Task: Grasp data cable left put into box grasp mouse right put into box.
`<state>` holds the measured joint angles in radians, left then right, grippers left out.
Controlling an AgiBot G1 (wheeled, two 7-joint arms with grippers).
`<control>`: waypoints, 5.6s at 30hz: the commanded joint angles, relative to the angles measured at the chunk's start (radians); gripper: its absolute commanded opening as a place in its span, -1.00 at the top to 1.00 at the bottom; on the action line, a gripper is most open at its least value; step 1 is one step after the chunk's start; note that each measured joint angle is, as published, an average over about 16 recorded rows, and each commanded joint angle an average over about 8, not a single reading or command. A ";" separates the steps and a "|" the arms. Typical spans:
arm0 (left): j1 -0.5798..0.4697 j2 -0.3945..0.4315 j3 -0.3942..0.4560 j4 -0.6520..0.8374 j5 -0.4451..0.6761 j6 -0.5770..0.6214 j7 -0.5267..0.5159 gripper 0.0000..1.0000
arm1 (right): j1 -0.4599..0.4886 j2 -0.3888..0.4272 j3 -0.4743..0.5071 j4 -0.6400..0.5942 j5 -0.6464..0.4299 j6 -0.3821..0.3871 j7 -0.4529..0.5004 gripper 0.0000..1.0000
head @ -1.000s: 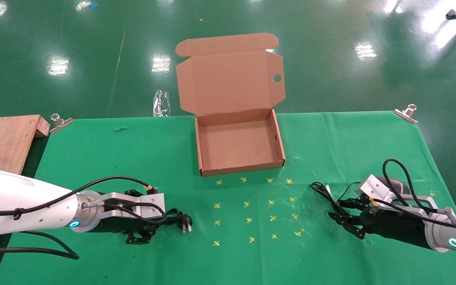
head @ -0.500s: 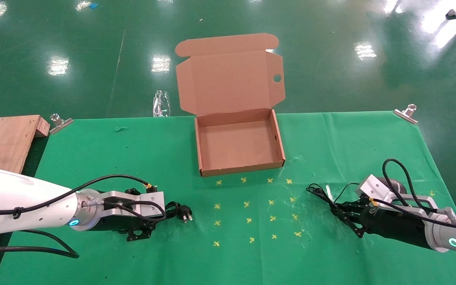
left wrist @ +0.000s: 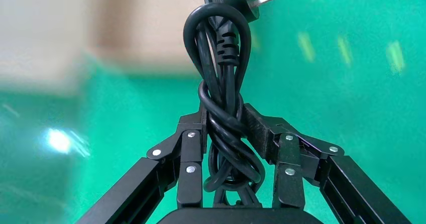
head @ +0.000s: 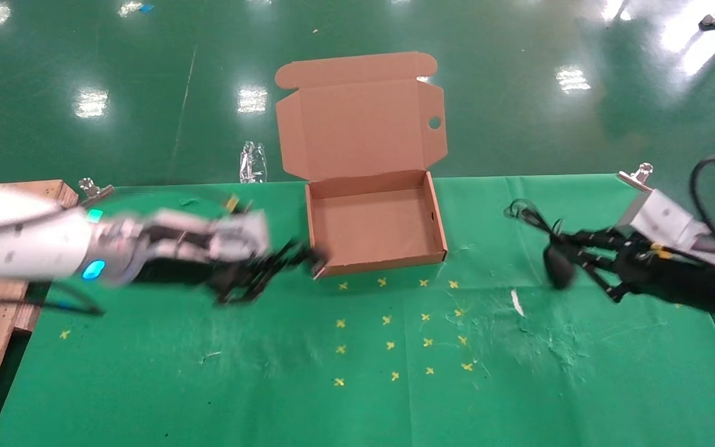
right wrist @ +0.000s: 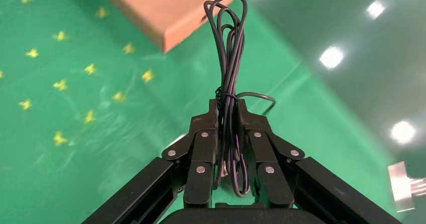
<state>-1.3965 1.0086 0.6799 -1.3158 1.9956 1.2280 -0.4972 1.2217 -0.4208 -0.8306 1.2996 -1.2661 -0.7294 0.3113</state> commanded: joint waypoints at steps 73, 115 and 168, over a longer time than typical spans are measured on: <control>-0.260 -0.036 0.562 0.268 0.066 -0.557 -0.414 -1.00 | 0.415 -0.508 -0.179 -0.232 -0.216 -0.190 0.045 1.00; -0.260 -0.038 0.561 0.270 0.062 -0.558 -0.411 -1.00 | 0.270 -0.449 -0.044 -0.191 -0.066 -0.293 -0.003 -1.00; 0.118 -0.271 -0.063 0.116 -0.799 -0.022 0.057 -1.00 | -0.147 -0.190 0.550 -0.016 0.536 -0.766 -0.124 -1.00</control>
<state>-1.2786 0.7373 0.6167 -1.2004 1.1959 1.2060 -0.4401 1.0763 -0.6121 -0.2821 1.2830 -0.7323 -1.4942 0.1876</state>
